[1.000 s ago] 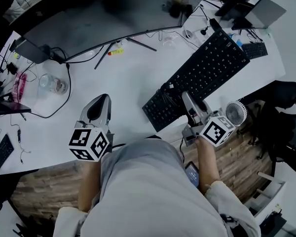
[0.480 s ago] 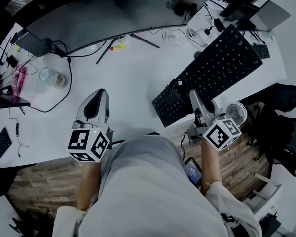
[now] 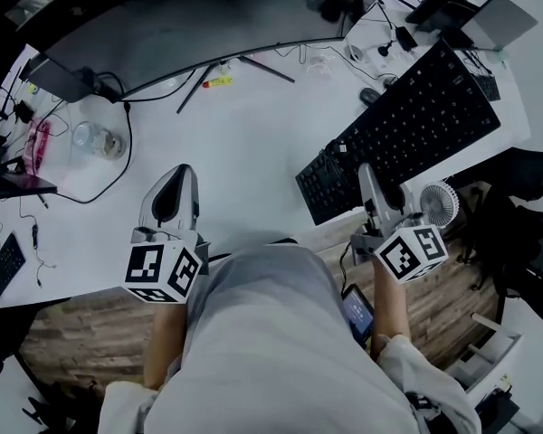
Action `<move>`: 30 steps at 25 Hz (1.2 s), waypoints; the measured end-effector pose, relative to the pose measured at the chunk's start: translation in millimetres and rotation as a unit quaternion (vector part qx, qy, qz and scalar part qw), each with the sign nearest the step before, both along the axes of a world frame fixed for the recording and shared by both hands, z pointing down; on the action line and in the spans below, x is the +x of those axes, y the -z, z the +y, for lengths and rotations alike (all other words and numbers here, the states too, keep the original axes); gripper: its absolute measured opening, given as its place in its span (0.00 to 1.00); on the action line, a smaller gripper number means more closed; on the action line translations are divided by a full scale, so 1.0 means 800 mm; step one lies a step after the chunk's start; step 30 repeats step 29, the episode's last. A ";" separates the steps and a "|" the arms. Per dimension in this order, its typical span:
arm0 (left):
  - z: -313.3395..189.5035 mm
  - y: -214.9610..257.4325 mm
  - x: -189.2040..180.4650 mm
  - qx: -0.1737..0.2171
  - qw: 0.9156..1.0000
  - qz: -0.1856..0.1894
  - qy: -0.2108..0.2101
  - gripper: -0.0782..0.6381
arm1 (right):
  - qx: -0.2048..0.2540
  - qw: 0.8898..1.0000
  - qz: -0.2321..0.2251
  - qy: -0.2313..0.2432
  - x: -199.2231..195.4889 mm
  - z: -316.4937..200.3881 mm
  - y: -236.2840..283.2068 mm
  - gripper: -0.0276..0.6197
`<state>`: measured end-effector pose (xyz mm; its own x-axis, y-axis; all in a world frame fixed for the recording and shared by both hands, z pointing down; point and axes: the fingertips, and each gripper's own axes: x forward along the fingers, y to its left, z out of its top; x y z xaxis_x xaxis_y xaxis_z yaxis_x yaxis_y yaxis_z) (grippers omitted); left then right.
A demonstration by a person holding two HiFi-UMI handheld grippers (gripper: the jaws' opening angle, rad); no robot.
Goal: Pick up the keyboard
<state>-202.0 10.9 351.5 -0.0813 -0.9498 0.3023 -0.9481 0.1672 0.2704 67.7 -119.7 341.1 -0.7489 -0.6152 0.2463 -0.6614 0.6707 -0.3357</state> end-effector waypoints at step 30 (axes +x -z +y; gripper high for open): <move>0.008 0.001 -0.008 0.014 1.000 -0.007 0.022 0.11 | 0.023 0.999 0.028 -0.025 0.006 -0.008 -0.003 0.16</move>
